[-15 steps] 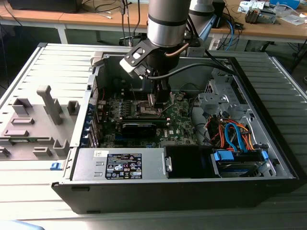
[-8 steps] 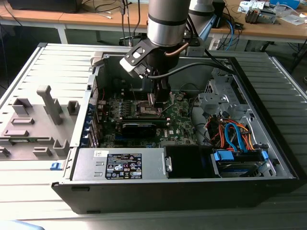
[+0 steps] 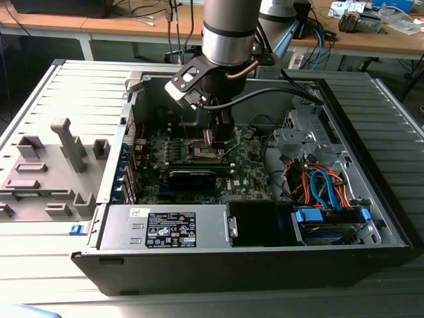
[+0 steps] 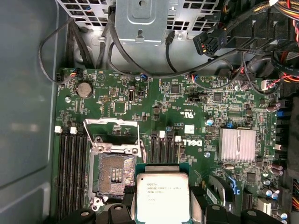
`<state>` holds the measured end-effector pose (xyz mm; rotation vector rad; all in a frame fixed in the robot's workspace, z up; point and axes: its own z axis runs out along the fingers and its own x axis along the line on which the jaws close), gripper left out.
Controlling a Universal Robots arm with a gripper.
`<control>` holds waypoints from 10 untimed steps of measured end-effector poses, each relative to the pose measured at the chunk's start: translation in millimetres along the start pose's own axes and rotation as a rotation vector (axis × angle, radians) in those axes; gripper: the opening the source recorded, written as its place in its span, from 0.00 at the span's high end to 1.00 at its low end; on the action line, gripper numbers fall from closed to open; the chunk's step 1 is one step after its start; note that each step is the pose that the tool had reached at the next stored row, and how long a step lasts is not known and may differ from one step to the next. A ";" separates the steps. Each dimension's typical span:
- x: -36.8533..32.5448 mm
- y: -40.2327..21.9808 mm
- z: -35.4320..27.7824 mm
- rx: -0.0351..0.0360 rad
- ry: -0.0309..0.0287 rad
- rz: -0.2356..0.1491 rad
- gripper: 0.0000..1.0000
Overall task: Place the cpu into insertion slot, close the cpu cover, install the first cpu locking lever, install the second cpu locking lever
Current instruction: 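Place the cpu into insertion slot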
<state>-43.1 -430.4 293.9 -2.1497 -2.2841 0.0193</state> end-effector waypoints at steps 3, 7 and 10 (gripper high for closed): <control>0.1 -0.8 0.1 0.0000 0.0000 0.000 0.45; 0.2 -1.9 0.2 0.0000 -0.0001 0.000 0.45; 0.3 -2.5 0.3 0.0000 0.0000 0.000 0.45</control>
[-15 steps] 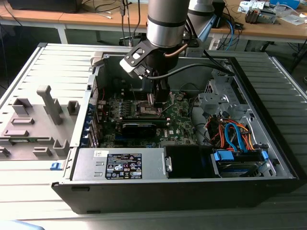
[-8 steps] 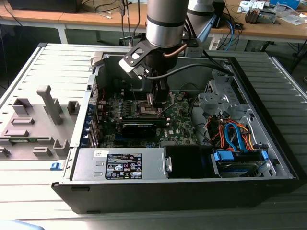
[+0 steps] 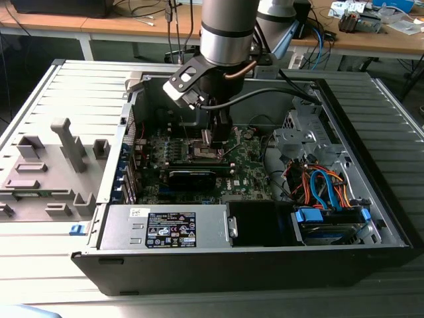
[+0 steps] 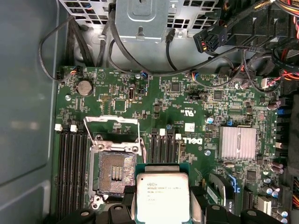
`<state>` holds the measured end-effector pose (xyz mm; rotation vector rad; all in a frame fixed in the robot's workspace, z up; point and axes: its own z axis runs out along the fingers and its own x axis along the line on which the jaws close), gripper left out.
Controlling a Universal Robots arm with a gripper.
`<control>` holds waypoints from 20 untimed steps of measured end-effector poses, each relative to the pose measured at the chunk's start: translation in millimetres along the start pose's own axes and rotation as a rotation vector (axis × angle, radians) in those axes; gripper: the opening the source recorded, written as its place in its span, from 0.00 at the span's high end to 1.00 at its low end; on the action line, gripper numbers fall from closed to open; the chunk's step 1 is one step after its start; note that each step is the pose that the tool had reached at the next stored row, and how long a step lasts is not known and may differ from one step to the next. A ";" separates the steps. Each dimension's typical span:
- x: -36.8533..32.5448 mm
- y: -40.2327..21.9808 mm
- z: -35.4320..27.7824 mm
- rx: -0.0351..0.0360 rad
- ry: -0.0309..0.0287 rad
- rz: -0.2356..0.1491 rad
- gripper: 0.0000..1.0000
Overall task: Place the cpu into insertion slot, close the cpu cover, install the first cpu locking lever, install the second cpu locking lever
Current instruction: 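Place the cpu into insertion slot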
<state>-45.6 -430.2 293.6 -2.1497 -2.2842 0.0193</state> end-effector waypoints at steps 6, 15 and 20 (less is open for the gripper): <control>0.3 -1.4 0.2 0.0000 0.0000 0.000 0.45; 0.8 -3.0 0.4 0.0001 -0.0001 0.000 0.45; 0.8 -3.4 0.7 0.0000 0.0000 0.000 0.45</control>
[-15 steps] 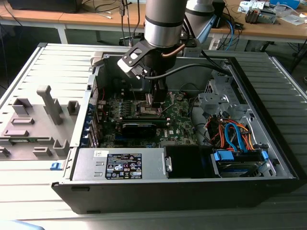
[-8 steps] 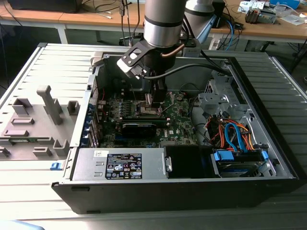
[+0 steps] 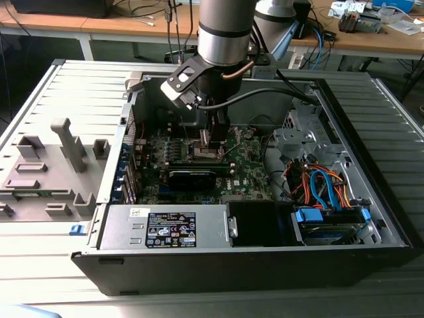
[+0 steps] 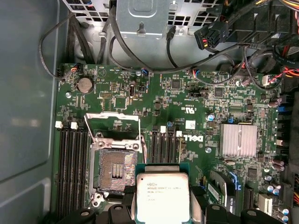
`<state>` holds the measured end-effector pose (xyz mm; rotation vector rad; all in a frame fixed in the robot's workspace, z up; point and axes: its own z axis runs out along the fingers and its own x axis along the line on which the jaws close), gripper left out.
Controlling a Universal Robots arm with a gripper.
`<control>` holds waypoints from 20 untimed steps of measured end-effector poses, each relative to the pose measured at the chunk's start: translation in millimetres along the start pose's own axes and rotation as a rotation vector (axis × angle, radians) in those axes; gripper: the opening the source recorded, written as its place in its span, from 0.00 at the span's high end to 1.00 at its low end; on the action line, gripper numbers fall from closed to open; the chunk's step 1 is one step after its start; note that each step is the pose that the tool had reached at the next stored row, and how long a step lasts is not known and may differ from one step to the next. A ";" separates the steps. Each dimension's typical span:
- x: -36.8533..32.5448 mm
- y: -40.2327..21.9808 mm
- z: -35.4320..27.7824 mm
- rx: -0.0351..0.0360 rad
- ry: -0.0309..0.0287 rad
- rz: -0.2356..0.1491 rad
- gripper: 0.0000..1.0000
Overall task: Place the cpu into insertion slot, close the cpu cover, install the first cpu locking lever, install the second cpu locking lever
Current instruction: 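Place the cpu into insertion slot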
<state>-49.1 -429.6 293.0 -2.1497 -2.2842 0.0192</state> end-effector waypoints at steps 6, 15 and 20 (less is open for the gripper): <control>0.0 -0.7 0.3 0.0000 -0.0001 0.000 0.45; 0.2 -2.4 0.9 0.0000 0.0000 0.000 0.45; 0.3 -3.8 1.3 0.0000 -0.0001 0.000 0.45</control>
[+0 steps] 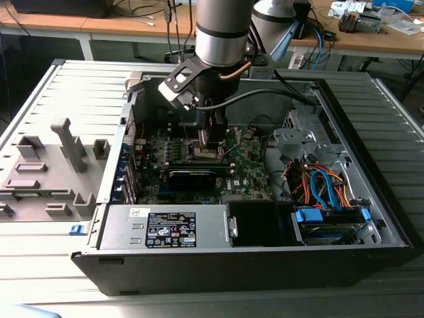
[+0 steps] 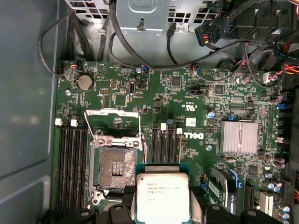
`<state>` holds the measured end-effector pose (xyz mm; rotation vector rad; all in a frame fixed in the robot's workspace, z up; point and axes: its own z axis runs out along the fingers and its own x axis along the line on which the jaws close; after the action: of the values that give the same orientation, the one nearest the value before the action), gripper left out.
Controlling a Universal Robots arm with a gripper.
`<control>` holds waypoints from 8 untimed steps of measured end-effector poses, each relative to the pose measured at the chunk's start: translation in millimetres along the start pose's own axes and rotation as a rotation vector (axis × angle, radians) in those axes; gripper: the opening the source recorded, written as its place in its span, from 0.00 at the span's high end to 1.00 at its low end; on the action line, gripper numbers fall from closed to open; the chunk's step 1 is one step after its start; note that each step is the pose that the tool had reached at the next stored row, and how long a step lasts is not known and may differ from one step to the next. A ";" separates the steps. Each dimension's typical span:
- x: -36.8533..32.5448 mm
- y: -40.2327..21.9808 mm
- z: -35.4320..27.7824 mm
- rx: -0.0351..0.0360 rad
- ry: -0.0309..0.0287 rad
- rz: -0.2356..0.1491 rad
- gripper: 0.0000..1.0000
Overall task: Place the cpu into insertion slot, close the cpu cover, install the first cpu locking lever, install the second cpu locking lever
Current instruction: 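Place the cpu into insertion slot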
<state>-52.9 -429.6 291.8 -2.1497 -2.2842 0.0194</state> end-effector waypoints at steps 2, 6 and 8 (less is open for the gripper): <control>0.1 -0.5 0.1 -0.0001 0.0001 0.000 0.45; 0.1 -1.7 0.2 0.0000 0.0000 0.000 0.45; 0.1 -2.1 0.2 -0.0001 0.0000 0.000 0.45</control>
<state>-55.0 -429.6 291.5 -2.1497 -2.2842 0.0192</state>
